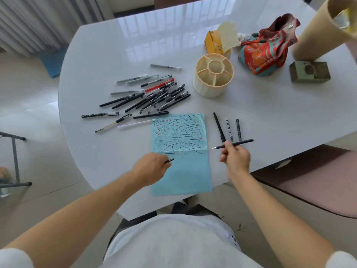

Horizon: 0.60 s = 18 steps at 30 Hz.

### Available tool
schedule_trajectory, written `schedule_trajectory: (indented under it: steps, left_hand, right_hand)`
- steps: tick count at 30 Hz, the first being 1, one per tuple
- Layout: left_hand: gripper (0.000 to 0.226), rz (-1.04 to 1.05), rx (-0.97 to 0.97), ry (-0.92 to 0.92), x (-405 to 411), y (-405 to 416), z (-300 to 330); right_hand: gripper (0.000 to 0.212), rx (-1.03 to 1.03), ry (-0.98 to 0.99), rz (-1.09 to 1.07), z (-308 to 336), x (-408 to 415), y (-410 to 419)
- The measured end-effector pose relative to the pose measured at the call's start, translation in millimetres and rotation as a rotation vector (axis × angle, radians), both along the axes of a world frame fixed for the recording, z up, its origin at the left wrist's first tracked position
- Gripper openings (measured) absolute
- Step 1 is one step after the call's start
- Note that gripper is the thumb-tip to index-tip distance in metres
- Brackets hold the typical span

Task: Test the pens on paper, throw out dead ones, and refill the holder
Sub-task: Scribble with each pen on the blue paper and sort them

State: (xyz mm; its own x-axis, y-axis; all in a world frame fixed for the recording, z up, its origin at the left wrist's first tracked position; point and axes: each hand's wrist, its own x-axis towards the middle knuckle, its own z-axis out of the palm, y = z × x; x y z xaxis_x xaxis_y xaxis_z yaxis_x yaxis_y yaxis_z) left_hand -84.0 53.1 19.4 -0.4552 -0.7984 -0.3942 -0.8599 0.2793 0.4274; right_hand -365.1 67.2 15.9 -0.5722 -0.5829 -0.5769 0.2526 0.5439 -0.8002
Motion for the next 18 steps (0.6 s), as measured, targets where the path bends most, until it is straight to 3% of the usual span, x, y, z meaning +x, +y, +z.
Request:
schedule_trajectory:
  steps: [6, 15, 18]
  left_hand:
    - [0.020, -0.147, -0.159, 0.174, 5, 7, -17]
    - [0.020, -0.153, -0.146, 0.126, 2, 15, -33]
    - [0.022, -0.147, -0.115, 0.117, 3, 14, -31]
  right_hand:
    - [0.017, -0.092, 0.070, 0.381, -2, 8, 14]
    - [0.014, -0.156, 0.392, 0.740, -16, 33, 23]
    - [0.013, -0.149, 0.520, 0.761, -15, 30, 21]
